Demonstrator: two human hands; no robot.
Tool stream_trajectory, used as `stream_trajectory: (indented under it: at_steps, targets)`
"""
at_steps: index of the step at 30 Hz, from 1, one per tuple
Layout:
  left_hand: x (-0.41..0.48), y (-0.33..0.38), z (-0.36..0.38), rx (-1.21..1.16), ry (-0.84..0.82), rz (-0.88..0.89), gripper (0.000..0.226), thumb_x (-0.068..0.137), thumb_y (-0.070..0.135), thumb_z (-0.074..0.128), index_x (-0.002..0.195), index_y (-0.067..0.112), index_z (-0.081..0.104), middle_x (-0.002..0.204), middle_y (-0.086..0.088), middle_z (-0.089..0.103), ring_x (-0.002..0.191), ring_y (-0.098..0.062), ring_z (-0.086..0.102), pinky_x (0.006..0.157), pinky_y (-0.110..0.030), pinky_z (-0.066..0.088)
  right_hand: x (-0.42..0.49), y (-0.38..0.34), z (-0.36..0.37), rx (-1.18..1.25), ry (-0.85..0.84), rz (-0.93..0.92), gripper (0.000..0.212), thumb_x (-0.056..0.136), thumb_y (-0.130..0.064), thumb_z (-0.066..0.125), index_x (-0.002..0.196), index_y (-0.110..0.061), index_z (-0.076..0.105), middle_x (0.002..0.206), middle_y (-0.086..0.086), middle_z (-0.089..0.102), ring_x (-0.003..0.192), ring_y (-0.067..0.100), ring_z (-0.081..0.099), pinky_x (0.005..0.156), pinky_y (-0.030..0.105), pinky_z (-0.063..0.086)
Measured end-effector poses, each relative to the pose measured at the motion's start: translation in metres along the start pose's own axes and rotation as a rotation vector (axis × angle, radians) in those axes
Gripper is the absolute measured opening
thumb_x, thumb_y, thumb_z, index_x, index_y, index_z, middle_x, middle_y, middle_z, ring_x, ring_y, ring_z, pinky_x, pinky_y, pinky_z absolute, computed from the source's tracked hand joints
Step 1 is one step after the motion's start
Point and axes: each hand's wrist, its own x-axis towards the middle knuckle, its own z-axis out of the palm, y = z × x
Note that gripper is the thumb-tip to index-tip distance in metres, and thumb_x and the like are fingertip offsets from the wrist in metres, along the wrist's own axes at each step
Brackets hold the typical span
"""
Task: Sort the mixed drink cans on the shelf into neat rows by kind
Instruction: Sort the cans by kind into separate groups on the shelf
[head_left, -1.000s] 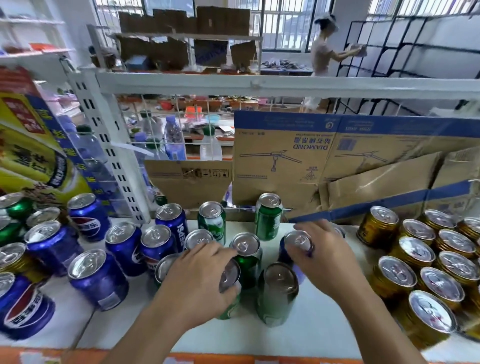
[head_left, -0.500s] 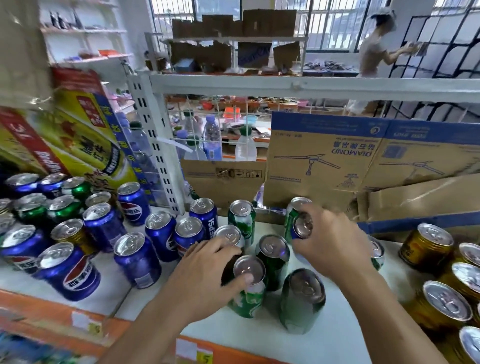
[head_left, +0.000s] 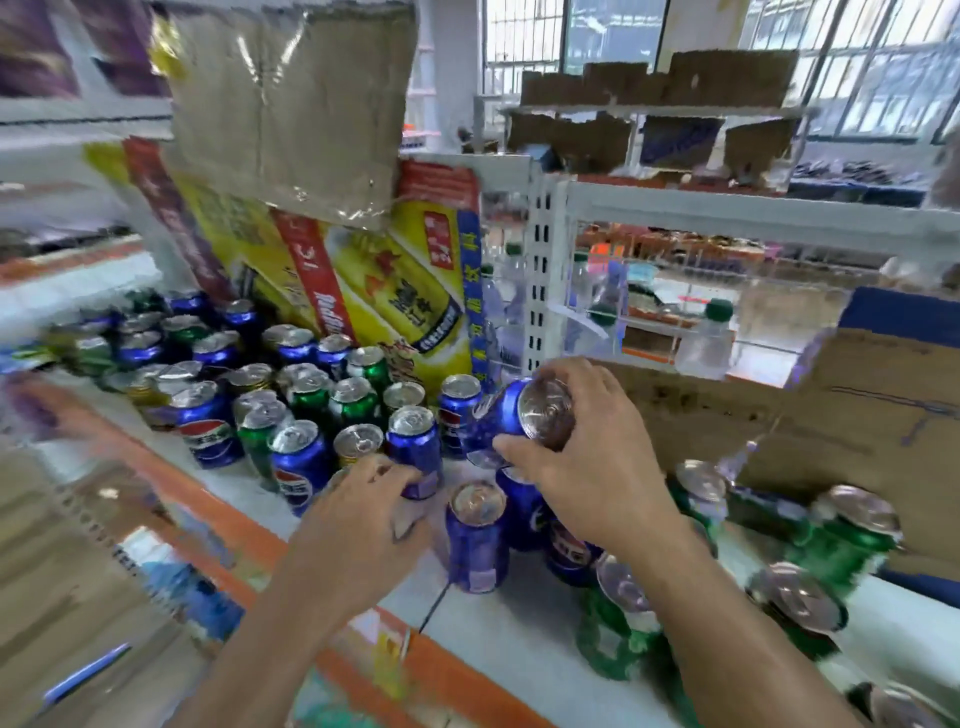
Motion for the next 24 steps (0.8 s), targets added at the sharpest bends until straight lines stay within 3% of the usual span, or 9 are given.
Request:
stream_trajectory:
  at_steps: [4,9,15,19,24]
  targets:
    - [0.013,-0.047,-0.013,-0.011,-0.048,-0.044,0.062,0.078,0.060,0.044,0.127,0.025,0.056,0.127,0.003,0.050,0.113,-0.022,0.054,0.089,-0.039,0.050,0.040,-0.014,0.045,-0.134,-0.065,0.030,0.054,0.080,-0.046,0.071,0.125,-0.028,0.046,0.119,-0.001,0.049,0.104,0.023,0.053,0.084,0.033,0.043]
    - [0.035,-0.087,-0.016,-0.077,-0.125,0.018,0.044,0.091,0.047,0.054,0.132,0.032,0.048,0.131,0.010,0.044,0.119,-0.013,0.048,0.092,-0.031,0.047,0.078,-0.014,0.093,-0.422,-0.196,0.183,0.053,0.084,-0.045,0.067,0.128,-0.025,0.044,0.127,0.008,0.050,0.103,0.030,0.057,0.076,0.035,0.046]
    - [0.071,-0.133,-0.026,-0.031,-0.027,0.057,0.043,0.089,0.055,0.048,0.123,0.030,0.057,0.120,0.010,0.055,0.108,-0.013,0.055,0.083,-0.027,0.047,0.088,0.001,0.131,-0.615,-0.412,0.302,0.046,0.080,-0.046,0.069,0.112,-0.022,0.047,0.109,0.003,0.063,0.097,0.028,0.060,0.076,0.038,0.052]
    - [0.090,-0.156,-0.026,0.004,-0.034,0.098,0.043,0.088,0.047,0.059,0.125,0.026,0.059,0.122,0.007,0.058,0.113,-0.017,0.054,0.089,-0.032,0.047,0.099,-0.007,0.137,-0.759,-0.511,0.317,0.046,0.081,-0.049,0.066,0.114,-0.023,0.048,0.110,0.000,0.061,0.099,0.026,0.059,0.075,0.035,0.049]
    - [0.121,-0.143,-0.017,0.165,-0.179,0.293,0.045,0.087,0.050,0.057,0.127,0.030,0.053,0.123,0.006,0.056,0.117,-0.017,0.051,0.096,-0.035,0.041,0.126,-0.027,0.147,-0.670,-0.408,0.227,0.031,0.089,-0.037,0.059,0.113,-0.019,0.053,0.108,0.002,0.061,0.094,0.025,0.056,0.075,0.036,0.048]
